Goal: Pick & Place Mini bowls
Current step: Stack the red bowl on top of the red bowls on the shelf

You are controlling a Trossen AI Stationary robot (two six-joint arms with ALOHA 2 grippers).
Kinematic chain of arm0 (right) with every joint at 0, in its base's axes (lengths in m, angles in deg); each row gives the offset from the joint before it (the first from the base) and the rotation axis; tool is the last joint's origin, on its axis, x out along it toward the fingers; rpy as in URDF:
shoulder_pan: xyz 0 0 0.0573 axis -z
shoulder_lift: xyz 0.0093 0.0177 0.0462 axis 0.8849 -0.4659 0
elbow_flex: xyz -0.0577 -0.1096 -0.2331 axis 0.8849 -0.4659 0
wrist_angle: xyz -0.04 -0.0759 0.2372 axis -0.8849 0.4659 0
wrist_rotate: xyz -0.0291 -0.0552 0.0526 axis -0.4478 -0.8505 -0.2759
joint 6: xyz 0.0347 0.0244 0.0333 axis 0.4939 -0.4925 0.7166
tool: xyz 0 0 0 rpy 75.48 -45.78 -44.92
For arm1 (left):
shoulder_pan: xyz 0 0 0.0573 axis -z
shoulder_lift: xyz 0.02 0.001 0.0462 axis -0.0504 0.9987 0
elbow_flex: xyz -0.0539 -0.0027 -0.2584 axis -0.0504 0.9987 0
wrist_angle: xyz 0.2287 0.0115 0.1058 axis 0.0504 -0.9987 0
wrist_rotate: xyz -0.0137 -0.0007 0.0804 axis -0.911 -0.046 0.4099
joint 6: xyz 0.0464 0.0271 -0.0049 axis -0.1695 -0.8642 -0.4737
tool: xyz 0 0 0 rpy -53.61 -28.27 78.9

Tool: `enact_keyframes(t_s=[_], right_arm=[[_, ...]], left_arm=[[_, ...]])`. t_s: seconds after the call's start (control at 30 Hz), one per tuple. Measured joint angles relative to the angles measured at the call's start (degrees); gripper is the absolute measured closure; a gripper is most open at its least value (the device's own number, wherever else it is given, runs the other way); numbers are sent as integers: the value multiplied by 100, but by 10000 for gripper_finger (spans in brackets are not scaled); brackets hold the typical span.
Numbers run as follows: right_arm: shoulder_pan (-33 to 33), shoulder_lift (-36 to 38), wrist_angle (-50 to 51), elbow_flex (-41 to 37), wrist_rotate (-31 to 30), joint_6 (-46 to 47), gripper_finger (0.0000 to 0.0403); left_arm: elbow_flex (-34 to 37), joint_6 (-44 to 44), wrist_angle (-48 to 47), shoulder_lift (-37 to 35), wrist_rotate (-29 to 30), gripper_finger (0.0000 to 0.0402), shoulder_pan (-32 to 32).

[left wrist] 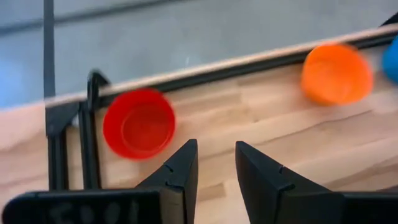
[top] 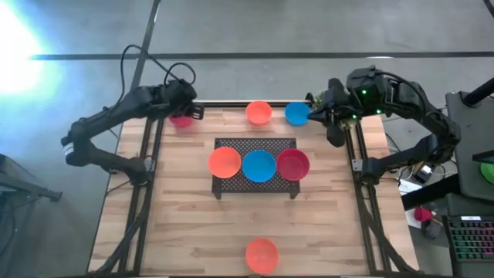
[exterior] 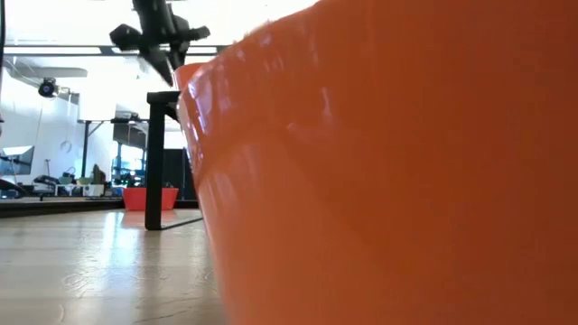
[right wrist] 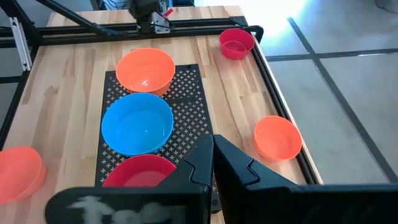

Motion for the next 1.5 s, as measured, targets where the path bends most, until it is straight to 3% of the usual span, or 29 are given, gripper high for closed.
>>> enact_keyframes(t_s=[0.2,0.43,0.67,0.93,1.5], right_arm=[[0,-75,-11,0,0,98,394],[2,-92,-12,-1,-6,193,394],[2,-99,-28,-2,-174,264,394],[5,-101,-28,-1,-307,336,394],[4,-101,-26,0,-308,601,394]], left_arm=[[456,-629,48,153,-679,301,-948],[1059,-1216,624,305,-781,300,-1571],[1692,-1504,1878,587,-1147,300,-1826],[2006,-1556,2600,1284,-1304,300,-2040],[2029,-1740,2725,2540,-1249,302,-2234]])
